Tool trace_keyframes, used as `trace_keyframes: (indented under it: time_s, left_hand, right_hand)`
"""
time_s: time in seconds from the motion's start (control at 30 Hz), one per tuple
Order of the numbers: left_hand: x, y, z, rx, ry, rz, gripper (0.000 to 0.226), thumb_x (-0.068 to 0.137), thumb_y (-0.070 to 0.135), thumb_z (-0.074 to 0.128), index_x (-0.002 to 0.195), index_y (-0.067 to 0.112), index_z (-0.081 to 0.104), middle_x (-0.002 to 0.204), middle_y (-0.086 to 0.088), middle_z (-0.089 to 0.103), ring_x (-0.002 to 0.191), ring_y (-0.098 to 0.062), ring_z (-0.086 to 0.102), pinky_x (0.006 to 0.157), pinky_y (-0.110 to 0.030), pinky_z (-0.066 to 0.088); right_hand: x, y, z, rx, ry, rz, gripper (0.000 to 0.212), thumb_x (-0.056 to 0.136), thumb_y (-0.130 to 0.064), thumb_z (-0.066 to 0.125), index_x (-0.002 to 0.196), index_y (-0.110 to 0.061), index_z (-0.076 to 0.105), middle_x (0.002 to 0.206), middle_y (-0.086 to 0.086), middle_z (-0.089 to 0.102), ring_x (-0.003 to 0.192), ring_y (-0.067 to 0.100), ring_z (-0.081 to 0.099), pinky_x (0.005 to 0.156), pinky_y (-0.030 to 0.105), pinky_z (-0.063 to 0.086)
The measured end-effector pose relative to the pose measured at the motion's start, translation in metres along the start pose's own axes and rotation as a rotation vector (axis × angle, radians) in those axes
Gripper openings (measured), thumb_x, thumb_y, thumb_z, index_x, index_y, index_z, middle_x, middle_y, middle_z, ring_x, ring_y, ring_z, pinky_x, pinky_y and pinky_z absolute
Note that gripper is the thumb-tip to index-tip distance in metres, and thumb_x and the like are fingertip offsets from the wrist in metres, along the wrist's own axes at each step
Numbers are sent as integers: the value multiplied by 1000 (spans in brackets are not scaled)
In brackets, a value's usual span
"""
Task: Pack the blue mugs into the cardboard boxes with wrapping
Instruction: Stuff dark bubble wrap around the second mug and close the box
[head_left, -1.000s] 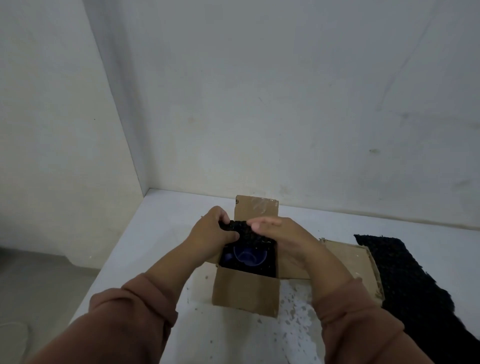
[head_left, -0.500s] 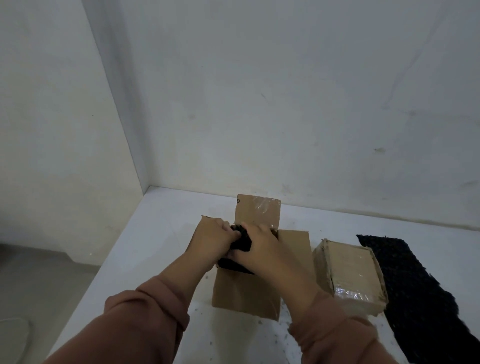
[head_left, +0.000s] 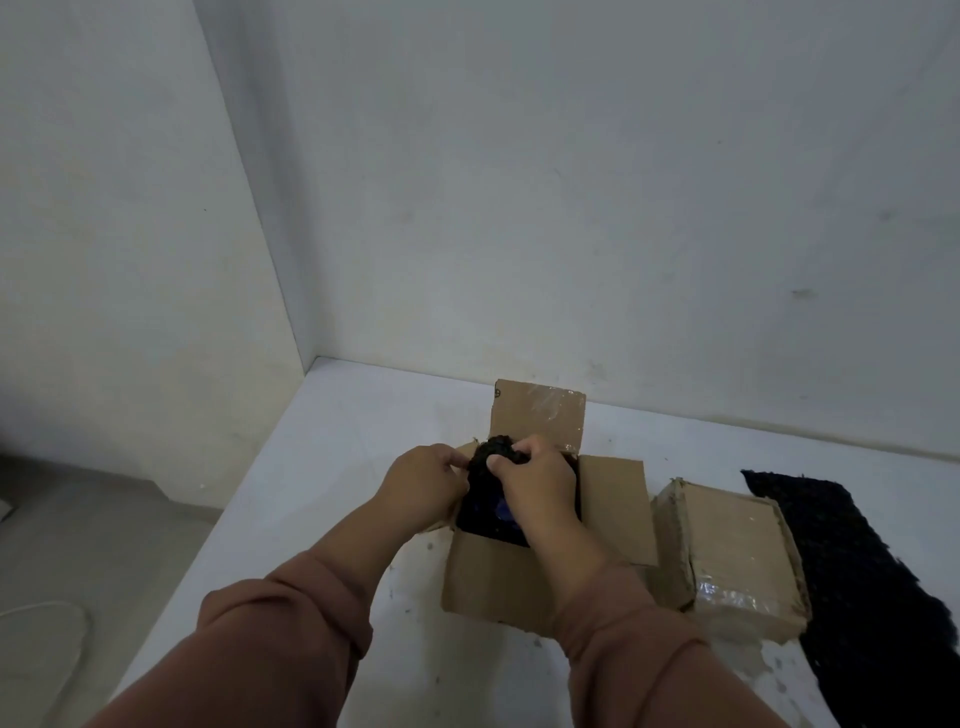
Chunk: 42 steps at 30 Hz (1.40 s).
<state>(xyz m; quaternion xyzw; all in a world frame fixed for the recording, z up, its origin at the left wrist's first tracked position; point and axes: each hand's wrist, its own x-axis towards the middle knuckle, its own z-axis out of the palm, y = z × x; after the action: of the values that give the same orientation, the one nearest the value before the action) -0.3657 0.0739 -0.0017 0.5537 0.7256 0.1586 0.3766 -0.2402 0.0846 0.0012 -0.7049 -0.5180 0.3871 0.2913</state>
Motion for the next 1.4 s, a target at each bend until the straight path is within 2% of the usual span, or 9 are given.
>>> trace_keyframes:
  time_s: [0.13,0.27,0.33,0.47,0.73,0.87,1.07,1.17,1.4]
  left_hand:
    - [1,-4,-1,-55,-25,10,34,84,12,55,117,17,63,101,-8,71,91,-26,68,87,-37,54]
    - [4,-8,3,-67,-3,30,37,84,12,56,120,17,61,99,-5,70,90,-23,67,88,-35,53]
    - [5,-8,5,-49,20,38,36,86,15,54,122,19,60,95,-2,69,84,-19,64,81,-28,51]
    - [3,-4,4,41,40,103,39,88,14,52,125,26,57,91,-3,70,75,-14,57,72,-21,43]
    - [5,-3,-1,-39,-78,106,57,85,4,52,138,25,47,86,-3,60,74,-18,57,84,-34,51]
    - [10,-5,-3,-185,-143,62,60,82,-2,53,136,25,51,72,-4,55,71,-22,56,83,-41,54]
    - [10,-10,-4,-233,-150,54,60,81,-3,51,135,24,52,67,-2,53,62,-21,56,78,-39,55]
    - [11,-9,-3,-213,-148,60,62,80,-5,49,134,24,52,69,-4,54,65,-24,58,81,-41,56]
    - [10,-8,-2,-164,-114,64,62,80,-3,49,135,26,51,67,-4,56,62,-21,58,84,-42,56]
  right_hand:
    - [4,-1,17,-158,17,-63,6,82,-18,60,81,-14,55,97,8,61,81,25,56,61,27,39]
    - [11,-11,18,-419,-116,-100,24,84,-11,51,65,-21,40,92,8,52,80,24,48,61,28,34]
    - [16,-16,21,-560,-160,-131,10,87,-9,48,83,-13,56,101,12,58,90,28,56,67,30,39]
    - [20,-18,27,-707,-234,-179,28,92,-7,44,118,-6,56,122,15,54,107,30,58,83,35,47]
    - [5,2,3,-83,-240,-29,40,76,-7,61,113,-22,53,112,2,52,97,22,56,81,34,53]
    - [3,15,7,-279,-124,-202,31,87,-14,60,119,-14,60,128,7,53,108,23,55,86,23,43]
    - [13,-3,13,-598,-215,-242,29,92,-11,46,116,-7,61,118,15,62,108,31,58,87,33,47]
    - [16,-13,17,-804,-308,-210,35,93,-12,50,128,-8,52,131,13,54,119,29,52,94,37,45]
    - [18,-2,24,-813,-255,-353,43,90,-17,53,132,-7,47,138,14,39,125,31,38,102,38,36]
